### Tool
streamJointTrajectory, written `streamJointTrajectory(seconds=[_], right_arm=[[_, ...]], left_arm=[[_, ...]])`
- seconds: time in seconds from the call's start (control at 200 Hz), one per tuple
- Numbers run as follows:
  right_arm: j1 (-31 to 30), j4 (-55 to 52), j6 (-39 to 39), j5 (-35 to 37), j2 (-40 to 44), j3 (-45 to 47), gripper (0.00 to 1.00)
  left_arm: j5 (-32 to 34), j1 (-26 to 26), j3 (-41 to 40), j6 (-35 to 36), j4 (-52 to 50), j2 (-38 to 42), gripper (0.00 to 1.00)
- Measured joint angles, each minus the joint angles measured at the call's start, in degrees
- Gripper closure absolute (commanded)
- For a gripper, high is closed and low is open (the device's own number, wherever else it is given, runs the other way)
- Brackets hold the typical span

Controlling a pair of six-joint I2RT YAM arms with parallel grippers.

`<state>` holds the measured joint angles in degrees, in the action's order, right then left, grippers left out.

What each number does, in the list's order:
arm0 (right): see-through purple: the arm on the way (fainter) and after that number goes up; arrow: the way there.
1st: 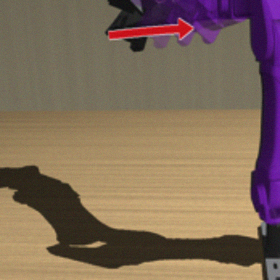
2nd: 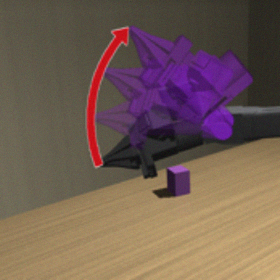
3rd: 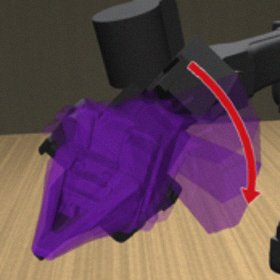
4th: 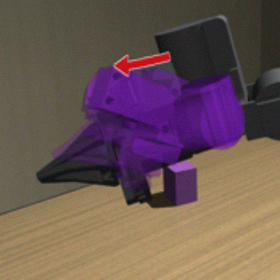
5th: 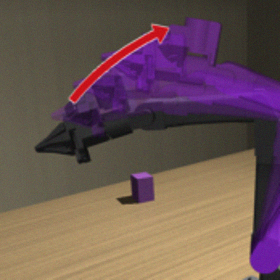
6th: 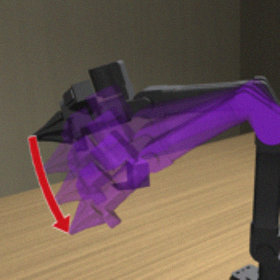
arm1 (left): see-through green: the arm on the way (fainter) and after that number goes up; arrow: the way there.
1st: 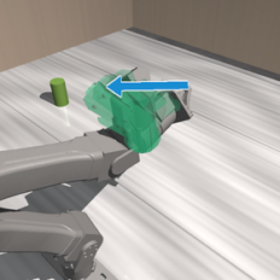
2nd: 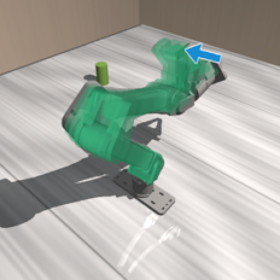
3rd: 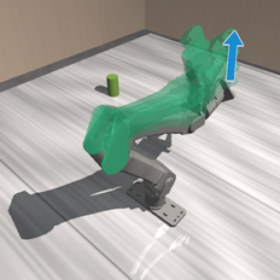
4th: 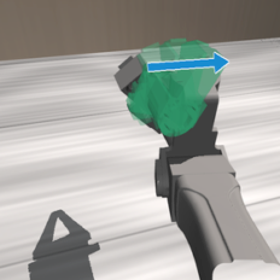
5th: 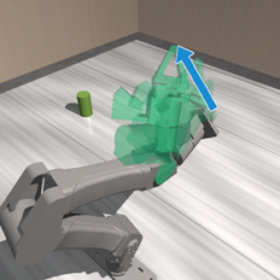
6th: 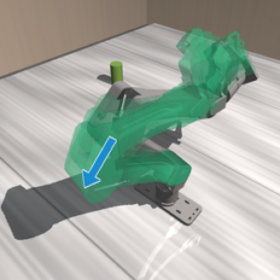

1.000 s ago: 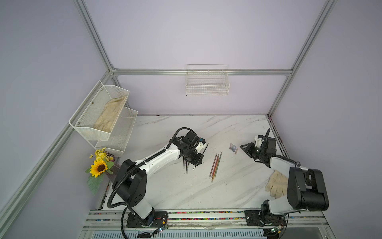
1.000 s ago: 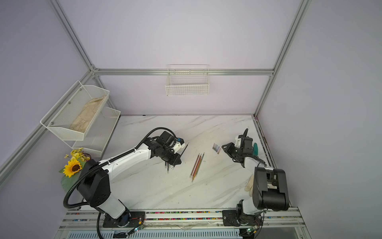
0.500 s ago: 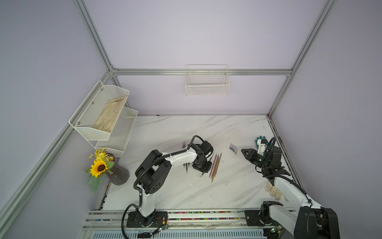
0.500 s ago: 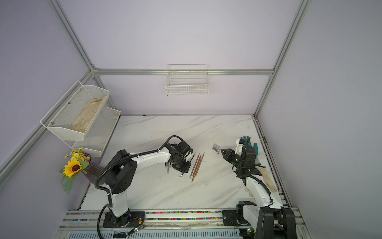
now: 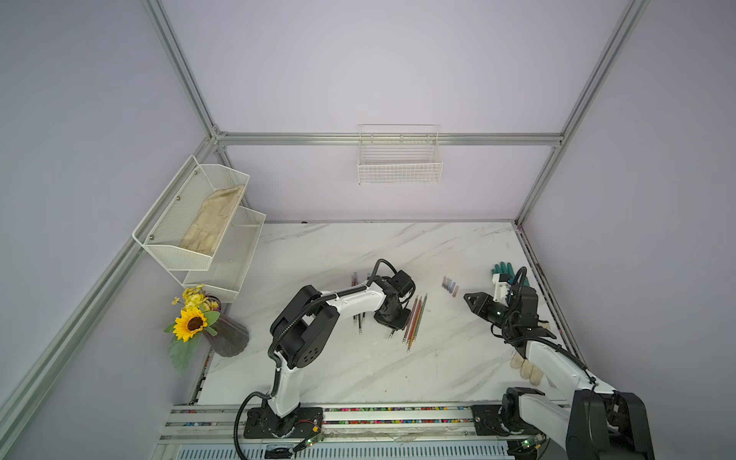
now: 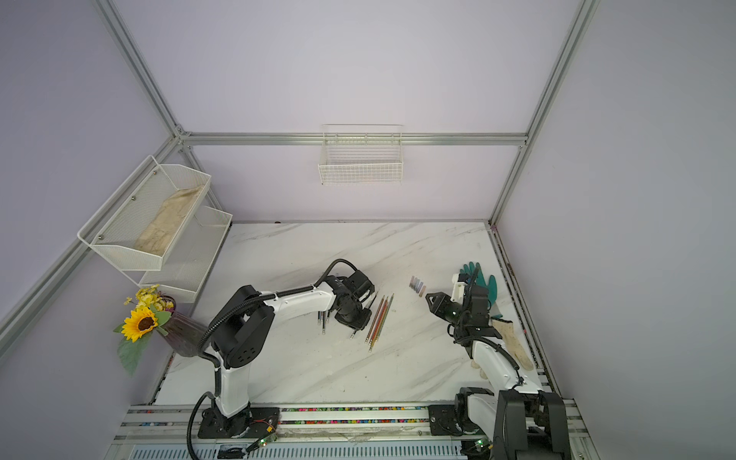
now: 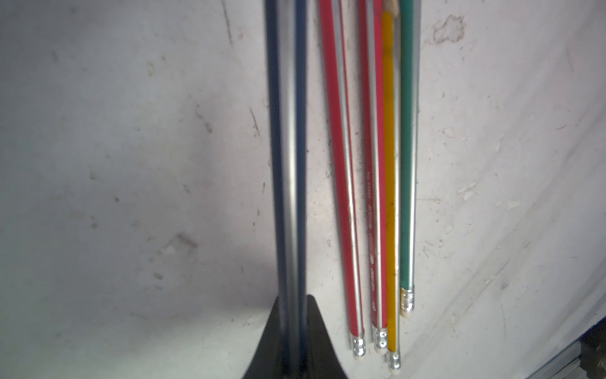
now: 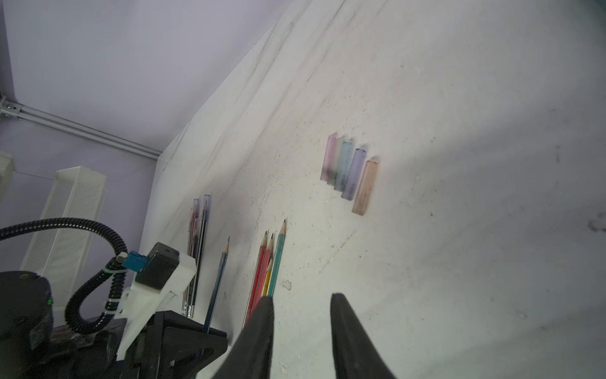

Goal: Remove the protective cover of the pencils
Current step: Place the pencil at the center of the board.

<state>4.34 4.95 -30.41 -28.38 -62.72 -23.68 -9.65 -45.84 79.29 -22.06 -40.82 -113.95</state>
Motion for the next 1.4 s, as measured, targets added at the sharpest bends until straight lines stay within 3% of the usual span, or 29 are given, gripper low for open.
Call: streamJointTrajectory(seconds=[1.095,1.265,1.4], right_arm=[[0.0,0.02,0.09,0.0,-0.5,0.0,0.64],[0.0,0.02,0.09,0.0,-0.5,0.0,0.64],[0.0,0.02,0.09,-0.02,-0.5,0.0,0.64]], left_arm=[[-3.52,-0.74,0.11,-3.48,3.67,0.9,0.82],[1.68,-0.15,0.11,-2.38,0.42,3.54,0.81],[6.05,4.42,0.11,-0.55,-3.61,5.49,0.81]])
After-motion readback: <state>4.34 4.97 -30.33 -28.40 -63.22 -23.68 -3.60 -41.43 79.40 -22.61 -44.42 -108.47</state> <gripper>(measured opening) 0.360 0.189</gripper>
